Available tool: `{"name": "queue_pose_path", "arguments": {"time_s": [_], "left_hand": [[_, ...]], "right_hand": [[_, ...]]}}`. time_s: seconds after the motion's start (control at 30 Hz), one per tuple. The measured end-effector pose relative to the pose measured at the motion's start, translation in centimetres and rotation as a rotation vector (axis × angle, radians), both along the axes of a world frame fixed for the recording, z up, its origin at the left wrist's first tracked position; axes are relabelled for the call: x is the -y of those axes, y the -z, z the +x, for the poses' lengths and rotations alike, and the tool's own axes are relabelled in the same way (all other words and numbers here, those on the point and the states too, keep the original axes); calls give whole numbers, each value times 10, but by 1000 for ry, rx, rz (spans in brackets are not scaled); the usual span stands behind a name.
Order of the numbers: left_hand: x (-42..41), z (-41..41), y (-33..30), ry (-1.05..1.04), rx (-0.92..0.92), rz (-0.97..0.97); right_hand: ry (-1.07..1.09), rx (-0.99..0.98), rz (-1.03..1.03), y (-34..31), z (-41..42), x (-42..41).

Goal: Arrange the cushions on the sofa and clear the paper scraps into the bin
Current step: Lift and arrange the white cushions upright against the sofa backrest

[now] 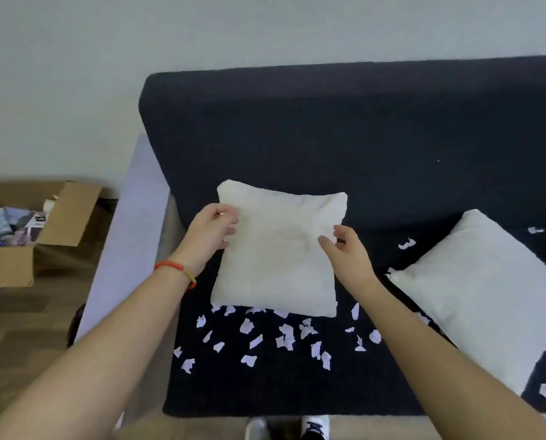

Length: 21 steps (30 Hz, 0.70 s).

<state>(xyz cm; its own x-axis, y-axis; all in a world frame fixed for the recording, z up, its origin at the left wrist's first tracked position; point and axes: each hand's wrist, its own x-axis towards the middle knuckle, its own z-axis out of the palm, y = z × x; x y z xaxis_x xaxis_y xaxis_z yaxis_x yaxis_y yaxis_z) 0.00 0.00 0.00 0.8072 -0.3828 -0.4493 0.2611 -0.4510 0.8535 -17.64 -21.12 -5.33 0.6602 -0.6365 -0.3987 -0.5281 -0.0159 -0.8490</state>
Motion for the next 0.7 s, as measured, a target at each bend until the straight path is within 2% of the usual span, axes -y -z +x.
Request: {"name": "queue_pose_path", "arguments": {"time_s": [0.23,0.4,0.7], "left_hand": [[23,29,67,-67,31,6],[20,27,101,-202,49,-6],[10,35,132,-137,-126,29]], "right_hand": [[107,-28,87,51,22,30],[132,-57,200,82,24,26],[167,-90,346,105,31,27]]}}
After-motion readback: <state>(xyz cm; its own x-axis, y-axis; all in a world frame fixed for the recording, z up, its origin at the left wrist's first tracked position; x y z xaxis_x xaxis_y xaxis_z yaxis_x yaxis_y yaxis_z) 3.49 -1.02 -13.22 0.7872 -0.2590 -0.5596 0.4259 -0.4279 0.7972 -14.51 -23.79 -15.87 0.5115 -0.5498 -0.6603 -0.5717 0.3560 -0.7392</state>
